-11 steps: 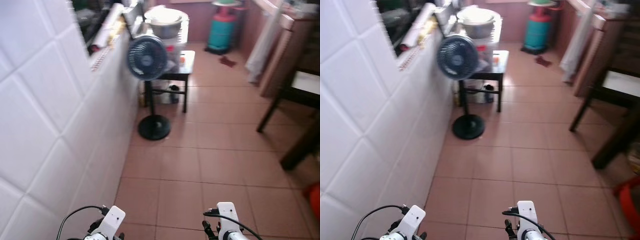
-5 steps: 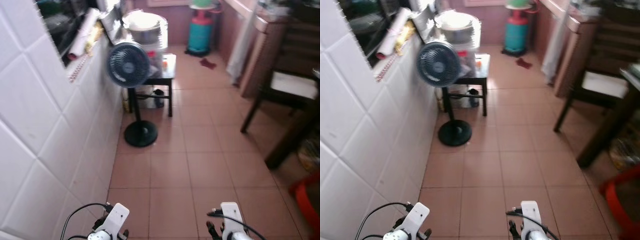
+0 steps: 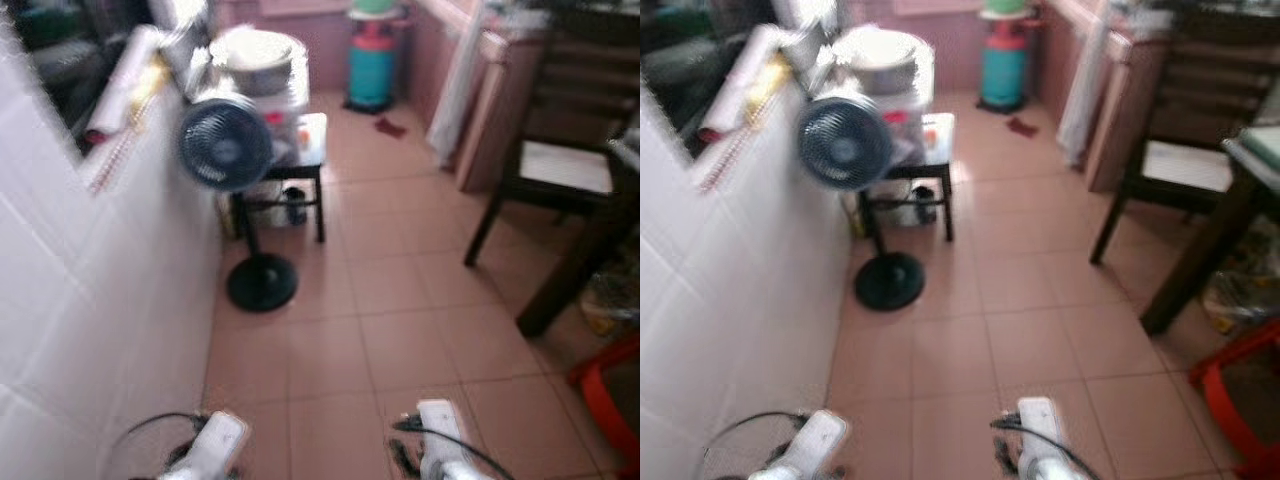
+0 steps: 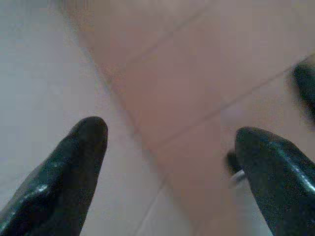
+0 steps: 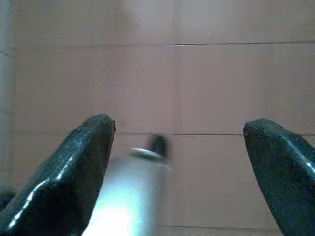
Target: Setting the table
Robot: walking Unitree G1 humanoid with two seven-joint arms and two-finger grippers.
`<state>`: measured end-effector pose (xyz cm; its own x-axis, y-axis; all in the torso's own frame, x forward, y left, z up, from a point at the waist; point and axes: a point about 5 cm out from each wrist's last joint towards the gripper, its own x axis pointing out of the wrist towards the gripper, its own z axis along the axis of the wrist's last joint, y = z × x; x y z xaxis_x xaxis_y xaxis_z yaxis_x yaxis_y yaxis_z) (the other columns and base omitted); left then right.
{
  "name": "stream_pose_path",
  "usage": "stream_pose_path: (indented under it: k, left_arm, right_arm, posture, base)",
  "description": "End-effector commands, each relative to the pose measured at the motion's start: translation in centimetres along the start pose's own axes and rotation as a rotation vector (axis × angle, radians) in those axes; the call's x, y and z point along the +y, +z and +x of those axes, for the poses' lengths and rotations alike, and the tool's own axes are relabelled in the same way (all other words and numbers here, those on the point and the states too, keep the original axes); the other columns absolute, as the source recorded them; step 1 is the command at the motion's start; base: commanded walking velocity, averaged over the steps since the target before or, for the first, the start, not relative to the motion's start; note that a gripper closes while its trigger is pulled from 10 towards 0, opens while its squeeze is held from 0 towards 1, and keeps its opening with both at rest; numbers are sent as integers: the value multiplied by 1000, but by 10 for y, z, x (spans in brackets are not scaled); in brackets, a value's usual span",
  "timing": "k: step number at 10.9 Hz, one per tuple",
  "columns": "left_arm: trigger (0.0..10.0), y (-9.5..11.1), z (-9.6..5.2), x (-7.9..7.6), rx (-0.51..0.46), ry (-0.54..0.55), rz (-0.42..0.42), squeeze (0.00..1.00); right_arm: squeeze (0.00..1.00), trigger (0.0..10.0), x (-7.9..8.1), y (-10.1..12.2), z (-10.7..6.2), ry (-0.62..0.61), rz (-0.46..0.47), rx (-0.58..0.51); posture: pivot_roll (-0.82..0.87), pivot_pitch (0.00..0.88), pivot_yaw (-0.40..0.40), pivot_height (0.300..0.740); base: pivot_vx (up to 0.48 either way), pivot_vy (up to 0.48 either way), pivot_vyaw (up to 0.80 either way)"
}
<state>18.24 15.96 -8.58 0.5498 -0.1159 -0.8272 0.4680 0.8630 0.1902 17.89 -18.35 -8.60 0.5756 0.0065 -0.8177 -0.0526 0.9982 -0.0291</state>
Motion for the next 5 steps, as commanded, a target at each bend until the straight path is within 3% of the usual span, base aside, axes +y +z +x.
stream_pose_path:
  k: [1,5]
  left_arm:
    - [10000,-14,-4,11,40,31,-4,0]
    - [10000,-16,-4,13,53,77,-23,0]
  right_arm:
    - [0,10000,12,15,3,25,-6,-44]
    - [0,10000,12,12,3,34,-31,-37]
  posture:
    - [-73,0,57,740]
    - [-70,0,51,740]
  base:
    - [315,0,0]
    - [0,0,0]
